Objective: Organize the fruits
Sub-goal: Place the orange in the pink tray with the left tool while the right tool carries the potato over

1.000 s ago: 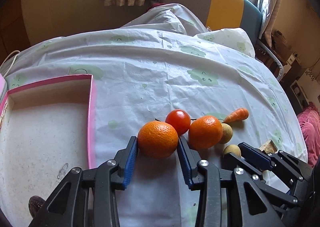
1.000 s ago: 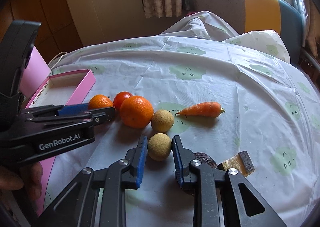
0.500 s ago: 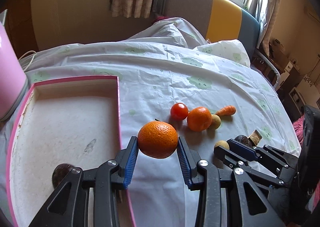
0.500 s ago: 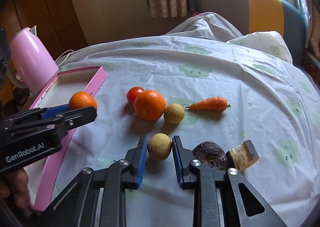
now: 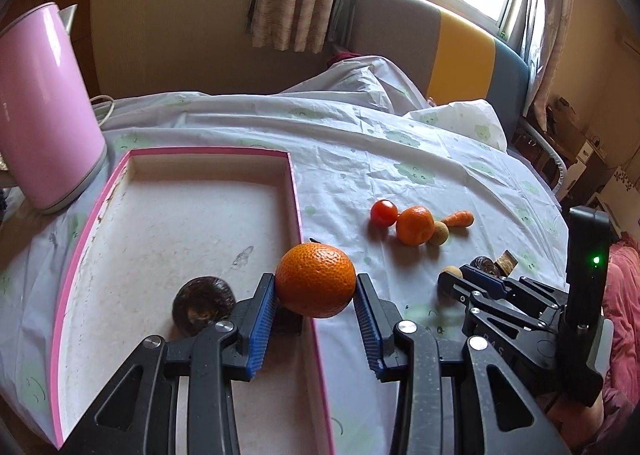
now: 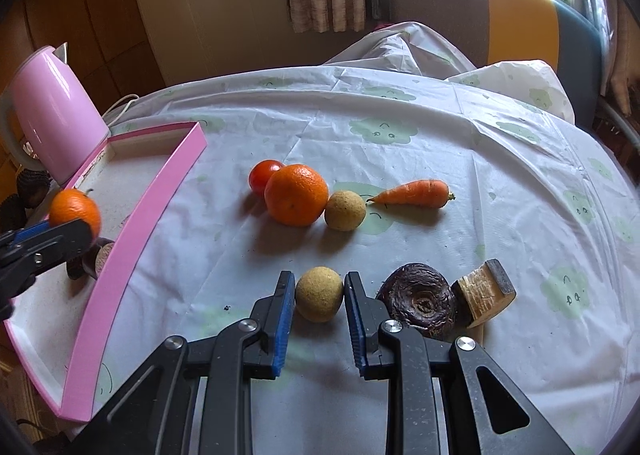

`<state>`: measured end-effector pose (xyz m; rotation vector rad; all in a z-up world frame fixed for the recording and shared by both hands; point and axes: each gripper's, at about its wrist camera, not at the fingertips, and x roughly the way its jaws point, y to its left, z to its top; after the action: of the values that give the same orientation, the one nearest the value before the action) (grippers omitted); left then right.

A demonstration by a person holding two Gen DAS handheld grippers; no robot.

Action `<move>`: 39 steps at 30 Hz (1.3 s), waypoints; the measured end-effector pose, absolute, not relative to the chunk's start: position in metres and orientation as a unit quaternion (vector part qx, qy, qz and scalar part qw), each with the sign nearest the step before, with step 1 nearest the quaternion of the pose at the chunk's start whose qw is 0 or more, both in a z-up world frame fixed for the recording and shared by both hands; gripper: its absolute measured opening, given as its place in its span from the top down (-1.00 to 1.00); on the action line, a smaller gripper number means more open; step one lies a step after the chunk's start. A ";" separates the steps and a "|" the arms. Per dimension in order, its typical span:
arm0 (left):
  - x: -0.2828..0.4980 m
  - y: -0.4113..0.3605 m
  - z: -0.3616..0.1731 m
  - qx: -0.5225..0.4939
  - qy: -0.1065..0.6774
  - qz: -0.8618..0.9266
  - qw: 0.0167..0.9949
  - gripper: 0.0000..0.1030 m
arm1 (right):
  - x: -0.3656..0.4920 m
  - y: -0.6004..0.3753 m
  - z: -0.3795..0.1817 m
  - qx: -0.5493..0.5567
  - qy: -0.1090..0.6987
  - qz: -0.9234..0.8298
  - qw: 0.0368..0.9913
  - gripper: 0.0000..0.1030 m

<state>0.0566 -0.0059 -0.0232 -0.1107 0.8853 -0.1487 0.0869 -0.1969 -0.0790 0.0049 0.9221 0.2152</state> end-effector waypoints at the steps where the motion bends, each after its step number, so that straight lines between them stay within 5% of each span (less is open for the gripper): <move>1: 0.055 -0.003 -0.023 -0.056 0.428 -0.070 0.899 0.23 | 0.086 -0.197 -0.079 0.001 0.444 0.102 0.890 0.51; 24: 0.037 0.103 -0.047 -0.122 0.444 0.052 0.886 0.21 | 0.069 -0.154 -0.049 -0.038 0.415 0.138 0.899 0.51; 39: 0.021 0.106 -0.035 -0.122 0.421 0.049 0.897 0.17 | 0.084 -0.071 -0.026 -0.060 0.400 0.239 0.883 0.51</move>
<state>0.0209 0.1057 -0.0346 -0.2534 0.8717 0.1022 0.0839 -0.0707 -0.0259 -0.1242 0.8327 0.4969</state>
